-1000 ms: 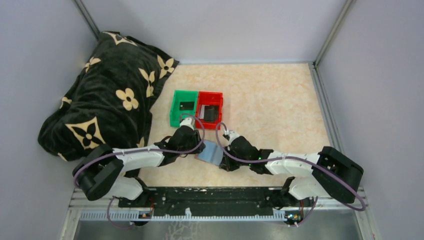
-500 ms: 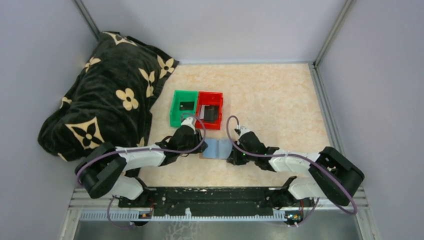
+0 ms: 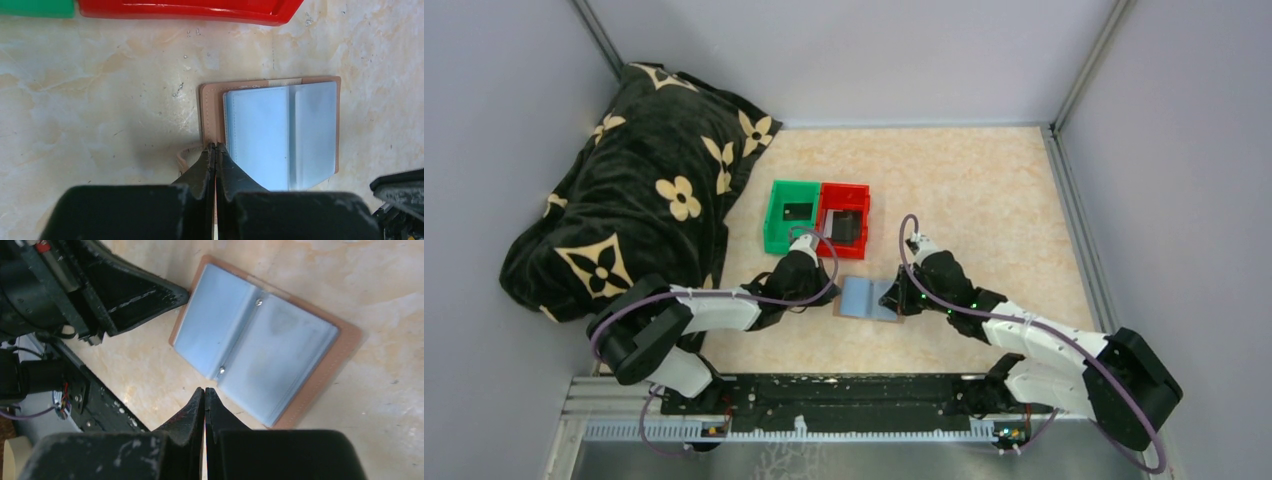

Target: Take the credit cards out of the card holder

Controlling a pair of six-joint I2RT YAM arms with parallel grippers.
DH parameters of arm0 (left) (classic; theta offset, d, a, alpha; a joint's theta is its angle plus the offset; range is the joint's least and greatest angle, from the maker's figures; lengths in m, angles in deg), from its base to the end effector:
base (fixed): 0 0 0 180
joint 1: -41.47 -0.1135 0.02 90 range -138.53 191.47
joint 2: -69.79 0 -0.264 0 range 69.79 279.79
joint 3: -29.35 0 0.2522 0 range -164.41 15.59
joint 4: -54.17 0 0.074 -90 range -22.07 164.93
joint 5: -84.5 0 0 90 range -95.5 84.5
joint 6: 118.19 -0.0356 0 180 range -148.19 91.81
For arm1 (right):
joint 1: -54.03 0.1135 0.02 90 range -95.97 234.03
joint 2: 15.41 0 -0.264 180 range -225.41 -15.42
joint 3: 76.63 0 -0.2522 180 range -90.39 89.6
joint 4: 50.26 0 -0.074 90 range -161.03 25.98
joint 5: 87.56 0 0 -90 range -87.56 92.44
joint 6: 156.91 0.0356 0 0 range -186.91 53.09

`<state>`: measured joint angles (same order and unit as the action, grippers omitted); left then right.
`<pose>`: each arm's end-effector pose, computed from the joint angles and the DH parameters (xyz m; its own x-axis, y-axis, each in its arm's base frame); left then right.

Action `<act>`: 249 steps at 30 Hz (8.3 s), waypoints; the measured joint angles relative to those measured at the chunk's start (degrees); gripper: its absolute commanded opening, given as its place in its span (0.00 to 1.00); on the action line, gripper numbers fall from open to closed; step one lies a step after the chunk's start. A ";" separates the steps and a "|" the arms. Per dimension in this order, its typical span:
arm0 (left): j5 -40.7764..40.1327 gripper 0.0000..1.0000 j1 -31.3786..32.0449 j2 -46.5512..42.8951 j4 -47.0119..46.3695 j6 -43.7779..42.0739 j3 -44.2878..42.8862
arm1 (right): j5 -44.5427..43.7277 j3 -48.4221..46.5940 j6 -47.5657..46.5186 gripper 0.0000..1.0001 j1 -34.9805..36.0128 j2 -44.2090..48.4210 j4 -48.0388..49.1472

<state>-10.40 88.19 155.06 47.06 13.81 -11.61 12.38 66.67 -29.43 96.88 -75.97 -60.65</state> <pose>0.1845 -0.1915 0.1342 -0.7622 -0.1631 -0.6265 0.2270 0.8389 -0.4946 0.1505 0.1480 0.1800 -0.7987 0.0766 -0.5968 -0.3635 0.7290 0.5801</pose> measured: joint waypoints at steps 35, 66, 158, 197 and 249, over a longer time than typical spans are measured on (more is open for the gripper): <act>0.85 0.00 -0.22 0.44 -0.98 0.61 0.13 | -0.81 4.55 2.64 0.30 -6.29 -7.76 6.25; 2.89 0.00 -0.22 3.37 -6.12 0.96 0.13 | 1.73 -4.79 3.08 0.51 0.00 -8.74 4.85; 10.32 0.60 0.02 -18.23 -7.96 -3.08 6.88 | 4.90 2.16 1.20 0.00 -6.95 6.32 3.54; 23.89 0.00 -0.44 -14.05 -36.04 -0.09 13.00 | 16.74 5.31 10.40 0.56 -7.74 5.07 20.24; 18.29 0.32 -19.43 27.93 31.28 -17.31 -51.04 | 10.75 5.73 5.57 0.56 -8.52 3.54 13.81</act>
<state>7.89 68.76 183.00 78.34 -3.50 -62.64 23.13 72.39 -23.86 88.35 -72.43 -46.83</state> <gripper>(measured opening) 0.303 0.560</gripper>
